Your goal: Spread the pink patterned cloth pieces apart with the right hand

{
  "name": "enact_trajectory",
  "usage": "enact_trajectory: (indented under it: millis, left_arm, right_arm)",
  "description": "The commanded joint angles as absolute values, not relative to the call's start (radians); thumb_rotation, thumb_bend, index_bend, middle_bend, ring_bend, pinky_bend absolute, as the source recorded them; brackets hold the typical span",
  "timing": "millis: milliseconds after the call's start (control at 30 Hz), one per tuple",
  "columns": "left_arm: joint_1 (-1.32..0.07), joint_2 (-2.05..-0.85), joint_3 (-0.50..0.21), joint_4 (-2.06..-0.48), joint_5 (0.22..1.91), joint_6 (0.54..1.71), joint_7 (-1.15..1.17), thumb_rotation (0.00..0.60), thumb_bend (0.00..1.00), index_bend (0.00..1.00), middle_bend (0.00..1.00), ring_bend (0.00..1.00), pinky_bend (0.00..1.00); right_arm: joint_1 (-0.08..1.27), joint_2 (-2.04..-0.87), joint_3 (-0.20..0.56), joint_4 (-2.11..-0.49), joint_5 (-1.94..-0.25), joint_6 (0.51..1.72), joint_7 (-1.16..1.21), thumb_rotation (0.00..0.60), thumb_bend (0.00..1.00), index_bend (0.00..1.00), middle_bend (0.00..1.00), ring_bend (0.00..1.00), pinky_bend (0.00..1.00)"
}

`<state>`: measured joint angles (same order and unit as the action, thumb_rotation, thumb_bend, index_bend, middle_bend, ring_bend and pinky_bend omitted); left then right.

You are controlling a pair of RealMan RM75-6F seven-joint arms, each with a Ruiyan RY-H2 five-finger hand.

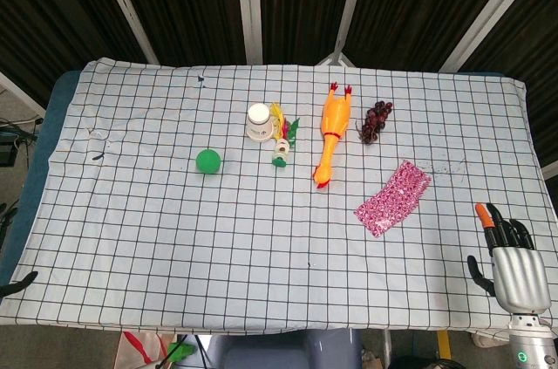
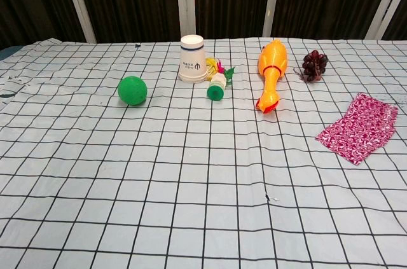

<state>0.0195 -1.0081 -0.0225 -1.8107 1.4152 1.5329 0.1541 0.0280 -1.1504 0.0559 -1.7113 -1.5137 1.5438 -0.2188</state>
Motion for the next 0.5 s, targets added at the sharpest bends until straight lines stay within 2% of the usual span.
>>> enact_trajectory:
  millis: [33, 500]
  left_arm:
    - [0.02, -1.008, -0.022, -1.811, 1.415, 1.533, 0.155, 0.6, 0.2, 0.11, 0.02, 0.05, 0.06]
    - [0.022, -1.009, -0.02, -1.81, 1.429, 1.541, 0.154, 0.6, 0.2, 0.11, 0.02, 0.05, 0.06]
  right_arm:
    - [0.029, -1.15, 0.054, -1.711, -1.515, 1.541, -0.218, 0.6, 0.42, 0.0, 0.07, 0.19, 0.14]
    - [0.03, -1.149, 0.047, -1.719, -1.513, 1.525, -0.231, 0.6, 0.42, 0.0, 0.07, 0.19, 0.14]
